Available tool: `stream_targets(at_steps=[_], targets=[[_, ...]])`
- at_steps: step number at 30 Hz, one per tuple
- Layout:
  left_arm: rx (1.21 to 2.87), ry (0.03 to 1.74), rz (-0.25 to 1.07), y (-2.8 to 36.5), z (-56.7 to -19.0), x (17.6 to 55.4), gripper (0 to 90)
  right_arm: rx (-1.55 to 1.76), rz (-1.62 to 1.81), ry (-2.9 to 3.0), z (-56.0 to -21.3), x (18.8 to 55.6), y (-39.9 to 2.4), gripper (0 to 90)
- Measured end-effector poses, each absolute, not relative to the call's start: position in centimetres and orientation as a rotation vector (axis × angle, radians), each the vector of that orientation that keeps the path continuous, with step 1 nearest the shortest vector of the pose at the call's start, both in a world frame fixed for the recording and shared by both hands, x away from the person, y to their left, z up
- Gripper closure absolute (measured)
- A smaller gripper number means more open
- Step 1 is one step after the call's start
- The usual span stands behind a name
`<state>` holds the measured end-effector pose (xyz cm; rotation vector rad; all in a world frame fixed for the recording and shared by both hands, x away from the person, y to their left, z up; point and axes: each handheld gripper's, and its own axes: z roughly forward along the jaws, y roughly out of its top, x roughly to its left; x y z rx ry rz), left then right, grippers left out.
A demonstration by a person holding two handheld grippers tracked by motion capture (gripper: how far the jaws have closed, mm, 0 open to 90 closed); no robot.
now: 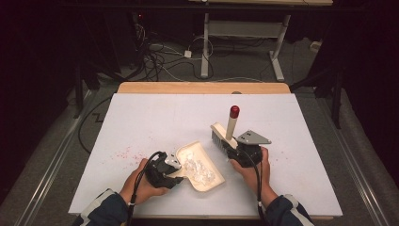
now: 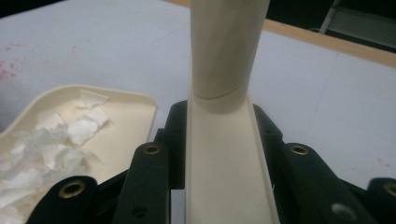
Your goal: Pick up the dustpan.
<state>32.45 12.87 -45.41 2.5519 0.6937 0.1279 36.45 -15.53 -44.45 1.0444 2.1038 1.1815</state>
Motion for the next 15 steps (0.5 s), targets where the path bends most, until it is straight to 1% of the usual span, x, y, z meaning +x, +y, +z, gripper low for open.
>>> stream_targets(at_steps=[2,6,15], targets=[[2.551,0.694,0.13,12.9,-45.4,32.4,63.8,1.038,1.174,2.105,-44.9,36.7,-15.6,67.3],[2.55,0.694,0.129,12.9,-45.4,32.4,63.8,1.069,1.174,2.108,-44.6,36.8,-16.1,67.3],[2.555,0.692,0.135,12.9,-45.4,32.4,63.8,1.04,1.199,2.073,-43.1,36.0,-17.0,67.3]])
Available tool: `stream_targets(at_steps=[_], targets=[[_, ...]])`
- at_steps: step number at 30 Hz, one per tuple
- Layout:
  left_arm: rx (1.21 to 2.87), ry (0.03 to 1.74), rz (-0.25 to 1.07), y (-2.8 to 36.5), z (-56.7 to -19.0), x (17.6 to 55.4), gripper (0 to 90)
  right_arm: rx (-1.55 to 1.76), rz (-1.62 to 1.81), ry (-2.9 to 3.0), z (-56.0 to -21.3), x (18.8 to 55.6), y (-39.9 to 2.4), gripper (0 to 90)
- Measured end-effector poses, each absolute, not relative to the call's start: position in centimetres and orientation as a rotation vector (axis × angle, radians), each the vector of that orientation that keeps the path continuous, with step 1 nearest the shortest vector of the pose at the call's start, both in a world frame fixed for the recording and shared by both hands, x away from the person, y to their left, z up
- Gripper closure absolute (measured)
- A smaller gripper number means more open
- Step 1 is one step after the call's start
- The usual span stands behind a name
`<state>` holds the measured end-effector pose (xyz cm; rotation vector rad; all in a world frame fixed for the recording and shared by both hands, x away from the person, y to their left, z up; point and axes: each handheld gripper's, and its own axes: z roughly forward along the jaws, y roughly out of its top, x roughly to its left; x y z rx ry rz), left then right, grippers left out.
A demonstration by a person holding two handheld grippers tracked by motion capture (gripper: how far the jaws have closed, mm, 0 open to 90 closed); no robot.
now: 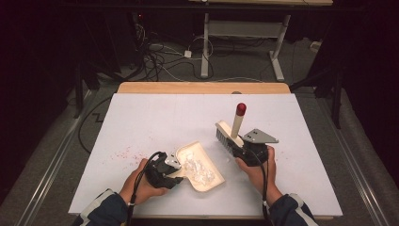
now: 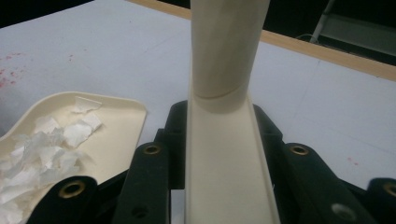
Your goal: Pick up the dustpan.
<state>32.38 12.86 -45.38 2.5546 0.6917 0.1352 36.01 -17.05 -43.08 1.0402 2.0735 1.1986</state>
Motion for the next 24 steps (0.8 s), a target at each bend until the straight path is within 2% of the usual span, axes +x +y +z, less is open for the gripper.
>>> stream_targets(at_steps=[16,24], targets=[[2.568,0.685,0.148,12.4,-45.4,32.3,63.8,1.018,1.072,2.175,-43.2,31.5,-19.7,67.3],[2.572,0.682,0.149,12.2,-45.5,32.3,63.8,0.979,1.138,2.267,-43.3,29.9,-18.9,67.3]])
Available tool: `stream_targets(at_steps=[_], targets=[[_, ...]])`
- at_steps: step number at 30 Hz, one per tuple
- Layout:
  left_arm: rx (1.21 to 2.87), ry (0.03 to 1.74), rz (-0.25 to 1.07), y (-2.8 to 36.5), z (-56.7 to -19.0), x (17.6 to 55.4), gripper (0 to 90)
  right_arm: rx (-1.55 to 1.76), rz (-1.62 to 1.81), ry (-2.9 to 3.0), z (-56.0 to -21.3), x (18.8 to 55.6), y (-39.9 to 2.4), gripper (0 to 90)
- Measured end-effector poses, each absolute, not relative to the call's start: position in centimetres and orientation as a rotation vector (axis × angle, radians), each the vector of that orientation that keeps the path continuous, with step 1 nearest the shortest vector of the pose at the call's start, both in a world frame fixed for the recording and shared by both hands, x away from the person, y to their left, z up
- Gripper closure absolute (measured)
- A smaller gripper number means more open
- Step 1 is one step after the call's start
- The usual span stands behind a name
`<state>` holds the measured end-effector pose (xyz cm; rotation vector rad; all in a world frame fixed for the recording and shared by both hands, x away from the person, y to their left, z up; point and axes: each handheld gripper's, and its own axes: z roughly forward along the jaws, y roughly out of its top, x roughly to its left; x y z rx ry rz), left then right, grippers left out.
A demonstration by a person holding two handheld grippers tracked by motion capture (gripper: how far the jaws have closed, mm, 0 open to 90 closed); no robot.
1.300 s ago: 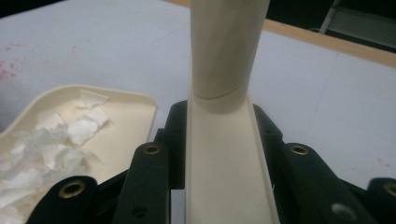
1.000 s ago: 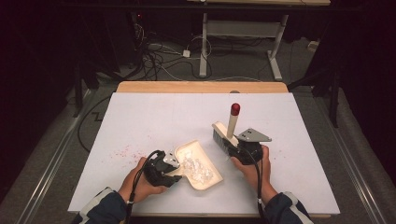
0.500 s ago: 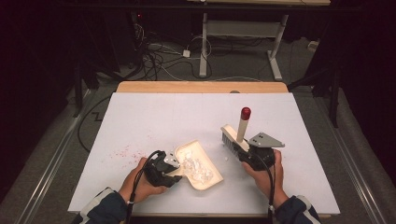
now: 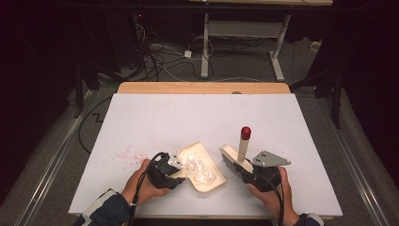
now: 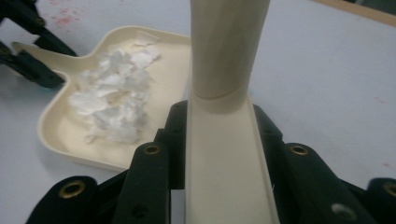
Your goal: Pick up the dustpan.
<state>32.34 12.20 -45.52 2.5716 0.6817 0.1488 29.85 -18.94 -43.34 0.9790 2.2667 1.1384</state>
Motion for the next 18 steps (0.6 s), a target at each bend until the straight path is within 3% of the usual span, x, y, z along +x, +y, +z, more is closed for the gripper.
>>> stream_targets(at_steps=[12,18], targets=[[2.579,0.678,0.148,12.2,-45.6,32.4,63.7,0.873,1.259,2.235,-40.6,28.6,-19.3,67.3],[2.578,0.679,0.148,12.2,-45.6,32.4,63.8,0.881,1.114,2.23,-41.6,28.9,-20.0,67.3]])
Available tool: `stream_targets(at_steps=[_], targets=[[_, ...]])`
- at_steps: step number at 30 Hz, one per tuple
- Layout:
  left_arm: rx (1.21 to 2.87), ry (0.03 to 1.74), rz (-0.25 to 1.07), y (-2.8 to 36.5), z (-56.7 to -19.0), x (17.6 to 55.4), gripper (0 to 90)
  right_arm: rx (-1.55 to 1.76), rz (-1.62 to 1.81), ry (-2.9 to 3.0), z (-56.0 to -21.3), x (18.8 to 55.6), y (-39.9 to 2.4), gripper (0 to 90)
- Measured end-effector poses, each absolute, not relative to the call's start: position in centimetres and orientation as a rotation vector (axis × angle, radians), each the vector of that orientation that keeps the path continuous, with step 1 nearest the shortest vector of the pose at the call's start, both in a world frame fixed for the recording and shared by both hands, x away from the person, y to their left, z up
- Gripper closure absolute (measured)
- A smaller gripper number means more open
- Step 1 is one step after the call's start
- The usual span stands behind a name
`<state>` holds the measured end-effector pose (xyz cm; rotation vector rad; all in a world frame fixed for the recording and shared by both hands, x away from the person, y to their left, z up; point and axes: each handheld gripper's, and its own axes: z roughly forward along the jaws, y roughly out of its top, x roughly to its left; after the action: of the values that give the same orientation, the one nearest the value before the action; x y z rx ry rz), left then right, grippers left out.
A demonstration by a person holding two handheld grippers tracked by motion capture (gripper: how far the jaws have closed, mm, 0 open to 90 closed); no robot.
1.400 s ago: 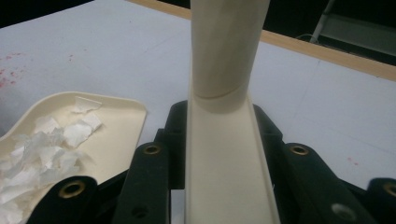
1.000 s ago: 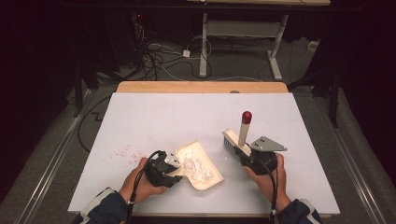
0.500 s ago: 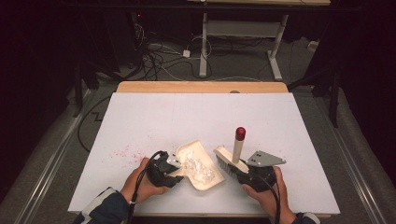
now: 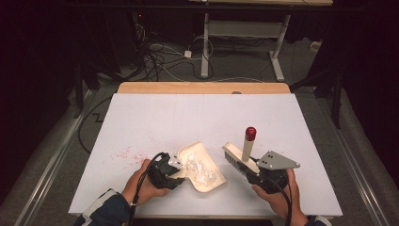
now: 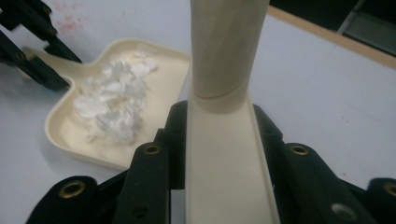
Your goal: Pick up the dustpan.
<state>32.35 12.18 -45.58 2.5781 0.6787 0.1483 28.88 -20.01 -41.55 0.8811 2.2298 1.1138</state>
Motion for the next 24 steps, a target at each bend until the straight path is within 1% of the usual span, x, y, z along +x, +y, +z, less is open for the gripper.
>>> stream_targets(at_steps=[5,10,16,24], targets=[[2.576,0.681,0.144,12.2,-45.6,32.4,63.8,0.882,1.091,2.331,-43.0,29.1,-19.2,67.3],[2.576,0.68,0.143,12.2,-45.7,32.4,63.8,0.829,1.116,2.372,-43.2,28.8,-18.0,67.3],[2.579,0.678,0.145,12.2,-45.6,32.4,63.8,0.788,1.176,2.377,-42.7,28.3,-17.8,67.3],[2.578,0.679,0.145,12.2,-45.7,32.4,63.7,0.809,1.221,2.333,-41.6,28.3,-18.8,67.3]])
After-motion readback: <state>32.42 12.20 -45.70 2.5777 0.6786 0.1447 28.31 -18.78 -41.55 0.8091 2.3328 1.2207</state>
